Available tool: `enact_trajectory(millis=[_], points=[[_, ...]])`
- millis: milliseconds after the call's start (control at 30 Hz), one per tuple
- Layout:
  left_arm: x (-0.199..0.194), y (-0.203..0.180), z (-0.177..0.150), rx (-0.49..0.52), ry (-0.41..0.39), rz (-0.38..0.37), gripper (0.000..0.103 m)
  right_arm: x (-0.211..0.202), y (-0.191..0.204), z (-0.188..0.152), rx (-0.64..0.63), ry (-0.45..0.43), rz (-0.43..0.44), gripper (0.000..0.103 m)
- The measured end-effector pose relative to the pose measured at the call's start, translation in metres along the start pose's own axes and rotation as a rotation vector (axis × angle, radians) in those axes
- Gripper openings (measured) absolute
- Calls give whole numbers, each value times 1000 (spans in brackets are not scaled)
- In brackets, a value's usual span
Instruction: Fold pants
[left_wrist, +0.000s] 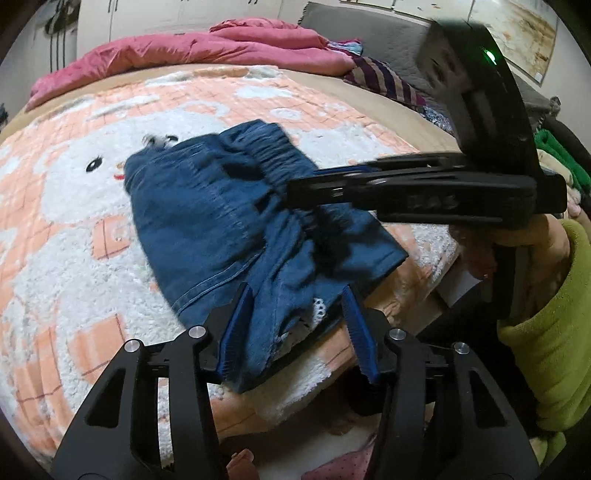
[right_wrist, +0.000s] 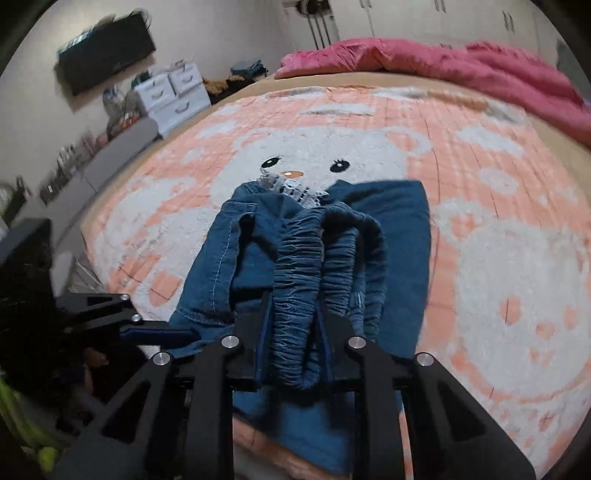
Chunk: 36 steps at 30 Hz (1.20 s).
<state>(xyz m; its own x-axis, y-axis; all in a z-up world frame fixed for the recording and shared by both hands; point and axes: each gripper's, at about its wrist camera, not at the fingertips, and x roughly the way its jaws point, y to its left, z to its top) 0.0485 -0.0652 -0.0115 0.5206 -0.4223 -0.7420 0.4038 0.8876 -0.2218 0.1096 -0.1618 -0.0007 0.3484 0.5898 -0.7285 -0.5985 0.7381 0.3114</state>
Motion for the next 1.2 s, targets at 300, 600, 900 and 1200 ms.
enact_trajectory(millis=[300, 600, 900, 1200], points=[[1, 8, -6, 15, 46, 32, 40, 14, 0, -2, 98, 11, 114, 38], [-12, 13, -13, 10, 34, 41, 31, 12, -6, 3, 167, 4, 143, 47], [-49, 12, 4, 19, -81, 50, 37, -28, -1, 28, 114, -155, 84, 58], [12, 1, -3, 5, 48, -24, 23, 14, 20, 81, 12, -47, 57, 58]])
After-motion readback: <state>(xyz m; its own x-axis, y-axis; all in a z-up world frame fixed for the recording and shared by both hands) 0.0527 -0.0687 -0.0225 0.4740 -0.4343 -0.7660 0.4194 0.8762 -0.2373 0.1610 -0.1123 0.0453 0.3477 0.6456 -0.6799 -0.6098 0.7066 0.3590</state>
